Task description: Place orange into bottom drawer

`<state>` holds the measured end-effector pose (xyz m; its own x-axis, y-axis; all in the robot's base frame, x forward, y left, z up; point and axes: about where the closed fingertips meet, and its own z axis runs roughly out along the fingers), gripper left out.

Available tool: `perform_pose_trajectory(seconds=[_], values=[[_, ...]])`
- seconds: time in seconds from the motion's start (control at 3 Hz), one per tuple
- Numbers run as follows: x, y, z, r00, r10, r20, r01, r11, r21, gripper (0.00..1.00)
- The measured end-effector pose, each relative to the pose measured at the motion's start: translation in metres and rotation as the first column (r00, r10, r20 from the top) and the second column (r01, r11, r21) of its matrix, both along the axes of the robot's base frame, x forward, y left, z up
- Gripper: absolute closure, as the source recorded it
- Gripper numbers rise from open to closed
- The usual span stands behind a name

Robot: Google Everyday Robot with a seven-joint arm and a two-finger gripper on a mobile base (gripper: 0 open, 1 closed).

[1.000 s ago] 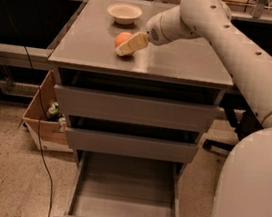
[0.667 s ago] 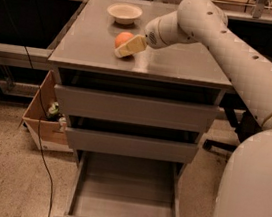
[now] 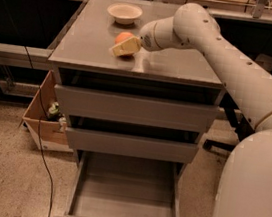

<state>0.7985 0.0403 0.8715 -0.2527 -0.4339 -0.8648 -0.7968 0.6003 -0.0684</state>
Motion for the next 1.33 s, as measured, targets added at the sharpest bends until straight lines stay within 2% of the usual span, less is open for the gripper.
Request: perform_pose_trajectory(seconds=[0.33, 0.67, 1.0, 1.33], values=[[0.005, 0.012, -0.005, 0.9998, 0.012, 0.018, -0.012, 0.999, 0.031, 0.17], [0.006, 0.017, -0.010, 0.9995, 0.015, 0.029, -0.016, 0.999, 0.036, 0.41], [0.003, 0.018, -0.018, 0.9992, 0.034, 0.020, -0.035, 0.998, 0.054, 0.72], [-0.020, 0.011, 0.010, 0.9876, 0.149, 0.049, -0.155, 0.974, 0.164, 0.95]])
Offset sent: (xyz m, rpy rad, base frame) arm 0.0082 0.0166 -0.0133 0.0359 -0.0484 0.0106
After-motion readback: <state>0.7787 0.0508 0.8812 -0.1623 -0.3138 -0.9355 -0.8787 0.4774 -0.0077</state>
